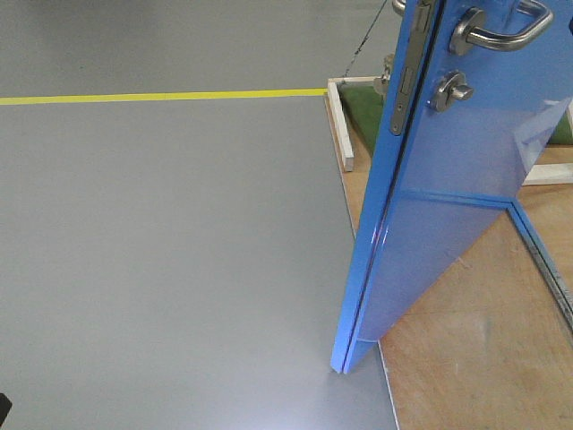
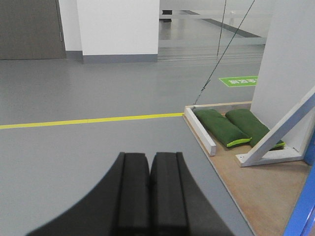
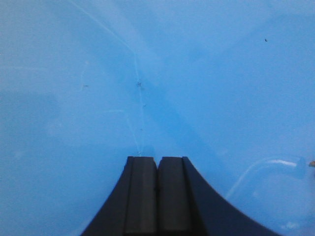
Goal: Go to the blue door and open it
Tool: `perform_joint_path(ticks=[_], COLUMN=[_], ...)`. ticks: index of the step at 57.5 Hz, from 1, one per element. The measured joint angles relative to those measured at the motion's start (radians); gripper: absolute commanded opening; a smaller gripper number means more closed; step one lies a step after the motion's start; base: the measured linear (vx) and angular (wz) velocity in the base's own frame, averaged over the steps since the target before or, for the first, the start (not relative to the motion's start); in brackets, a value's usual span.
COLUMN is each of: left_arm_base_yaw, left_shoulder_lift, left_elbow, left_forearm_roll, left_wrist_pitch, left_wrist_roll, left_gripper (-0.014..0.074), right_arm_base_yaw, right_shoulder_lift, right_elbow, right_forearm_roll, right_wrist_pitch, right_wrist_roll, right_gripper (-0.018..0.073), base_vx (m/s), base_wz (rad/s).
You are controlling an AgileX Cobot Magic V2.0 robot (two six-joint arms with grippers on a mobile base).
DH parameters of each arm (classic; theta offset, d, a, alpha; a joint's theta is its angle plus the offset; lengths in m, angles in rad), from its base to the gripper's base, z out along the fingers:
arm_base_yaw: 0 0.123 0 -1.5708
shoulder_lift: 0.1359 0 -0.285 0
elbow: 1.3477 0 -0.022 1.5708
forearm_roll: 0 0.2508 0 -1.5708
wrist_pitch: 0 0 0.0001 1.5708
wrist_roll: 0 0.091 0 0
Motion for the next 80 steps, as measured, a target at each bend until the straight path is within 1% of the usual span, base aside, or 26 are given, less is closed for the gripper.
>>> perform_joint_path(ticks=[80], left_arm_base_yaw=[0.000], left_shoulder_lift=[0.000], left_elbow=[0.000], left_forearm_roll=[0.000], left_wrist_pitch=[0.000], left_wrist_roll=[0.000], left_gripper=[0.0073], right_arm_base_yaw=[0.002], right_shoulder_lift=[-0.005], right_elbow=[0.000], right_forearm_roll=[-0.005], right_wrist_pitch=[0.029], right_wrist_roll=[0.000], right_gripper=[-0.0001], base_vx=[0.08], base_wz=[0.06])
